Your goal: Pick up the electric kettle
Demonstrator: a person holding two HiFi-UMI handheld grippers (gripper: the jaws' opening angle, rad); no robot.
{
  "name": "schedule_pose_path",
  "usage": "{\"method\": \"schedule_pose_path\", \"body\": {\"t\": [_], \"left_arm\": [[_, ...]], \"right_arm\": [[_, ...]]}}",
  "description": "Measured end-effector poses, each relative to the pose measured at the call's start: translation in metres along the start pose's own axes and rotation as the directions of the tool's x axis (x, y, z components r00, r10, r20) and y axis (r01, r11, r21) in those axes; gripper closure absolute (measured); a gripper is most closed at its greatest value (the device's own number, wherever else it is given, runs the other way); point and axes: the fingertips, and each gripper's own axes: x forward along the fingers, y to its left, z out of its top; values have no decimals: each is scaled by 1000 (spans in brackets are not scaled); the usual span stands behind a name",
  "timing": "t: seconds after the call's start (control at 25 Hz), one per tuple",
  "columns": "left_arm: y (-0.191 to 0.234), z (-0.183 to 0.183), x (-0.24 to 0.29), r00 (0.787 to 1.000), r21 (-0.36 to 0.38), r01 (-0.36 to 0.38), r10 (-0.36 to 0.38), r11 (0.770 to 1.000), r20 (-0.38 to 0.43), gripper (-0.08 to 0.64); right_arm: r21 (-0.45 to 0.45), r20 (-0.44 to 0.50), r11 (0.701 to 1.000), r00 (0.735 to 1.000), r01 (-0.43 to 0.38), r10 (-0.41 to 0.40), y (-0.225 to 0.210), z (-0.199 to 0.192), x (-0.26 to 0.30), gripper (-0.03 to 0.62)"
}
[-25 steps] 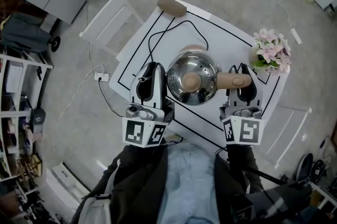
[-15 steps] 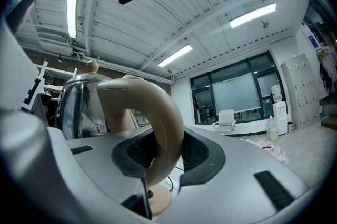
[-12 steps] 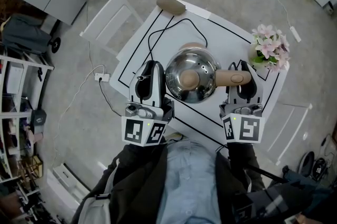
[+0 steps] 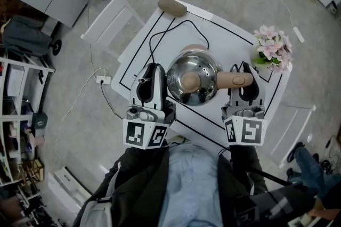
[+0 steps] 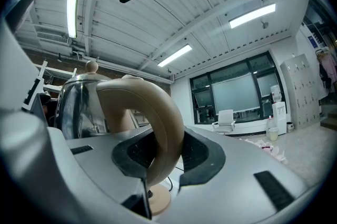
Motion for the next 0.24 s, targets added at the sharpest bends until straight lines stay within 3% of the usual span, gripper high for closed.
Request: {"method": "schedule_pose_path", "body": {"t": [0.24], "left_arm": [[0,0,1,1000,2,-3,3,1000,0,508]], "right_arm": [[1,2,1000,1000,1,-1,-1,1,1,479]]}}
